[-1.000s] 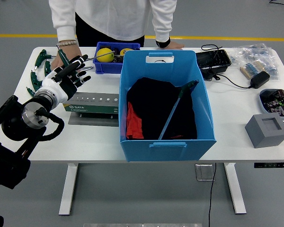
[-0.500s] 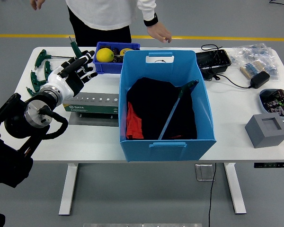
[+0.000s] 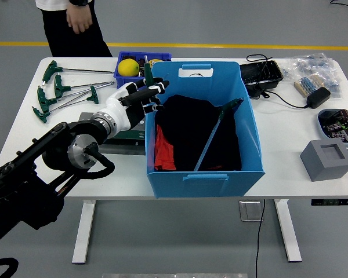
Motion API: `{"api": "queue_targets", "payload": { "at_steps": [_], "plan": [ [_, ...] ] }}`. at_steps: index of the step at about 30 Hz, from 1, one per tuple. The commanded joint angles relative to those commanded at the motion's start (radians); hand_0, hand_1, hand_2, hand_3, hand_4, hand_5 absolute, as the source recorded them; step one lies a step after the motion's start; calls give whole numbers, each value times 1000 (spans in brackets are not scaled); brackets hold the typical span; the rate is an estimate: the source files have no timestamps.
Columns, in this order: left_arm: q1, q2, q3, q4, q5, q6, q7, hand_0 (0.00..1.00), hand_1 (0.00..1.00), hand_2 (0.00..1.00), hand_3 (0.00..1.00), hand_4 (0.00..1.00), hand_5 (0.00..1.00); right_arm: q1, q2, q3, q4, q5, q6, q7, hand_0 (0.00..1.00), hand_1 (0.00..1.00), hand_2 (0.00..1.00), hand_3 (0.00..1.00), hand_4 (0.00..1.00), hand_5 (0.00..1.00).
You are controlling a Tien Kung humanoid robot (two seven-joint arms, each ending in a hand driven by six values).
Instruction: Lift tool from toolbox,place it in box,lift tool from toolbox,place it in box
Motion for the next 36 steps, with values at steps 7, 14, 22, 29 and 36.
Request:
{"api": "queue_targets", "payload": {
  "at_steps": [7, 14, 22, 29, 36],
  "plan": [
    [-99, -38, 147, 180, 210, -38, 2, 223, 213, 351, 385, 655, 22, 8, -3, -20, 0, 19, -1, 2, 680, 663, 728, 573, 778, 692],
    [-183, -67, 311, 305, 507, -60, -4, 225, 218, 352, 385, 649, 19, 8, -5, -35, 0, 27, -1, 2, 680, 665, 728, 574, 777, 692],
    [-213, -115, 469, 403, 845, -82, -46, 229, 220, 355, 385, 652, 21, 6, -6, -52, 0, 32, 1, 2, 680, 666, 728, 574, 778, 692],
    [-216, -143, 524, 474, 1136, -34, -72, 230, 220, 351, 385, 654, 18, 7, -6, -66, 0, 41, 1, 4, 681, 666, 728, 573, 778, 692],
    [-225, -157, 537, 501, 1435, 89, -62, 233, 222, 354, 387, 660, 18, 6, -6, -68, 0, 35, 2, 3, 681, 666, 729, 574, 779, 693]
  ]
}}
